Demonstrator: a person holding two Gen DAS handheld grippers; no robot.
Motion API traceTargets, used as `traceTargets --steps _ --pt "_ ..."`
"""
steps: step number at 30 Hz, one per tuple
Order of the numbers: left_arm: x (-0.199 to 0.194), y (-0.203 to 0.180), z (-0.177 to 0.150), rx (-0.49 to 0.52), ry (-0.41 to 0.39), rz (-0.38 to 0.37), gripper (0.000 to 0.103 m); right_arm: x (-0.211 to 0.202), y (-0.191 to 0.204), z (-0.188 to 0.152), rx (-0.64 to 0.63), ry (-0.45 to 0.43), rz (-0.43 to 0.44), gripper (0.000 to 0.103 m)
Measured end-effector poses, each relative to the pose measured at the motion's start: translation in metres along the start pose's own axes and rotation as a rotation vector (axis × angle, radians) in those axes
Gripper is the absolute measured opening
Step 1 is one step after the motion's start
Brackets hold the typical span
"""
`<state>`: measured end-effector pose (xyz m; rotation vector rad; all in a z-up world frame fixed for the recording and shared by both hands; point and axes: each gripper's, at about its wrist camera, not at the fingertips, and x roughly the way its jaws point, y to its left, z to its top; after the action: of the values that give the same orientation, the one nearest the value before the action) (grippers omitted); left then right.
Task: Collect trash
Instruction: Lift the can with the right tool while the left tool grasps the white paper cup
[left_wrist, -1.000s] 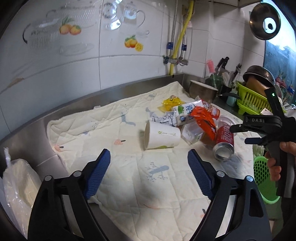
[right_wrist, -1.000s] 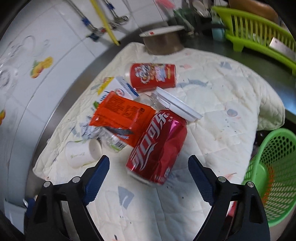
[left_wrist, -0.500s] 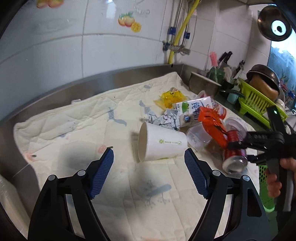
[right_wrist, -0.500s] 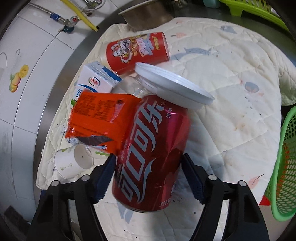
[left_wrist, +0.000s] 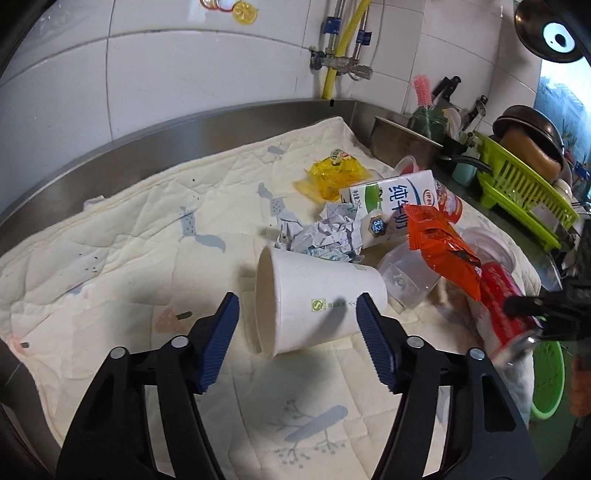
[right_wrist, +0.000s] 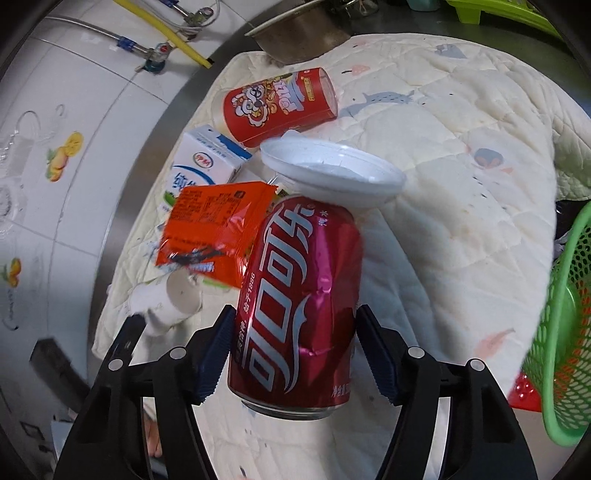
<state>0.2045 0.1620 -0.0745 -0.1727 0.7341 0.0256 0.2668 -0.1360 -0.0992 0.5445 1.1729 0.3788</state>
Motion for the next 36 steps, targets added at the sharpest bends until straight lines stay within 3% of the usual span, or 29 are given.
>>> traceTargets --steps 3,10,17,22,27,31,33,35,36 --pt "0.006 0.002 0.000 -0.013 0.011 -0.034 0.058 -0.014 -0.006 -0.009 -0.018 -0.002 0.021 0.063" --pt "0.006 -0.001 -0.005 -0.015 0.003 -0.090 0.028 -0.028 -0.013 -0.021 -0.020 0.026 0.082 0.063" --pt "-0.010 -0.013 -0.012 0.010 -0.009 -0.112 0.010 -0.020 -0.001 -0.034 -0.132 0.078 -0.002 0.063" --pt "-0.009 -0.019 -0.015 0.028 0.003 -0.111 0.009 -0.016 0.008 -0.024 -0.159 0.082 -0.059 0.074" --pt "-0.007 -0.020 -0.014 0.033 0.023 -0.114 0.010 -0.008 0.012 -0.014 -0.153 0.092 -0.093 0.073" --pt "-0.005 -0.021 -0.013 0.036 0.032 -0.109 0.013 0.000 0.018 -0.009 -0.147 0.118 -0.109 0.067" --pt "-0.003 -0.020 -0.012 0.036 0.039 -0.107 0.023 0.001 0.024 -0.007 -0.160 0.122 -0.138 0.067" --pt "-0.003 -0.020 -0.011 0.038 0.036 -0.105 0.043 0.003 0.026 -0.006 -0.160 0.135 -0.153 0.068" --pt "-0.004 -0.021 -0.011 0.046 0.027 -0.102 0.043 0.004 0.027 -0.005 -0.157 0.146 -0.155 0.068"
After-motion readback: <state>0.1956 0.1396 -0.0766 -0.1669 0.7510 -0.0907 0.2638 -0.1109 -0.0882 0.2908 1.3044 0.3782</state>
